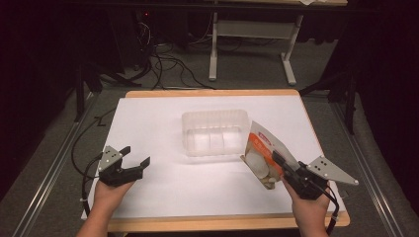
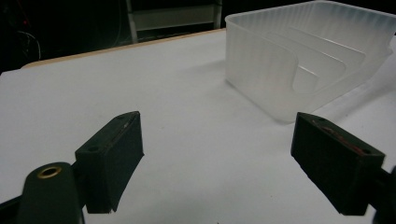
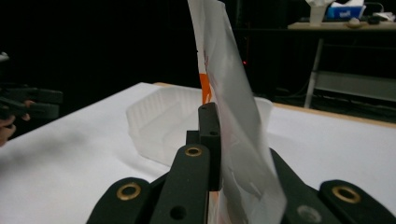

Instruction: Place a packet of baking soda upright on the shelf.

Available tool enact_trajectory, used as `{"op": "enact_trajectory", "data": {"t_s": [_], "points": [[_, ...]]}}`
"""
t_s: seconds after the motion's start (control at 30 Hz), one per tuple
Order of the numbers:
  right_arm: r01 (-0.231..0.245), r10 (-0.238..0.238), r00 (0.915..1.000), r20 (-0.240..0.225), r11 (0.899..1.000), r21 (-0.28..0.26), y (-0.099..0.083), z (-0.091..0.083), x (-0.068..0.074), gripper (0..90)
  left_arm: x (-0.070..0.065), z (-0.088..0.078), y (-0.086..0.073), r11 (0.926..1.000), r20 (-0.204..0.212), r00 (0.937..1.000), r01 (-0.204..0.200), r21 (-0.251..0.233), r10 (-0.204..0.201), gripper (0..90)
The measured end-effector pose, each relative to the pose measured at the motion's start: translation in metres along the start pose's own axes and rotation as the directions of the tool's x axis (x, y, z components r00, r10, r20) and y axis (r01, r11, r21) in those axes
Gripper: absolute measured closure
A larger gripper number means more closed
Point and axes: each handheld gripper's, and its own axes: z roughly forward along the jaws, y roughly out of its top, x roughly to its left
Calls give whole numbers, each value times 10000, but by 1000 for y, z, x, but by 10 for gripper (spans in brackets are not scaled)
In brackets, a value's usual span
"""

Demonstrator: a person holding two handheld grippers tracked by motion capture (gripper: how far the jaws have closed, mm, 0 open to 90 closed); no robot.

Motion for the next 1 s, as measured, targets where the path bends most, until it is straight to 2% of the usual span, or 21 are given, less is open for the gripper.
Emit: {"op": "enact_trajectory", "data": {"t_s": [0.13,0.17,0.23,0.27,0.3,0.33,0.53,0.6,0.67,0.77,0.8,1.0], "points": [[16,-17,9999,-172,9999,-110,11,7,6,900,1,0,0,10000,6,10000,19,-7,-19,174],[19,-23,9997,-238,9999,-169,19,14,10,900,1,1,0,10000,24,10000,6,8,-6,174],[13,-17,9997,-240,9998,-177,21,16,12,900,1,1,0,10000,36,10000,1,17,-1,174],[-51,43,9993,-359,9997,-237,26,24,16,900,0,0,0,10000,43,10000,3,4,-3,174],[-51,43,9993,-359,9997,-237,26,24,16,900,0,0,0,10000,36,10000,11,-21,-11,174],[-54,37,9986,-524,9995,-308,30,33,21,900,0,0,0,10000,26,10000,20,-28,-20,174],[-123,96,9980,-619,9990,-432,39,53,27,900,2,-1,0,10000,20,10000,63,-57,-63,174],[-194,166,9983,-553,9986,-501,44,66,30,900,2,-1,0,9999,14,10000,82,-103,-82,174],[-188,159,9982,-586,9986,-493,45,70,31,900,2,-1,0,9999,14,10000,90,-125,-90,174],[-68,48,9990,-442,9990,-452,50,87,35,900,2,-3,1,9998,33,10000,82,-158,-81,174],[-68,48,9990,-442,9990,-452,50,87,35,900,2,-3,1,9998,33,10000,82,-158,-81,174],[-64,62,9999,-83,9994,-335,53,115,33,900,1,-3,1,9998,77,9999,83,-173,-82,174]]}}
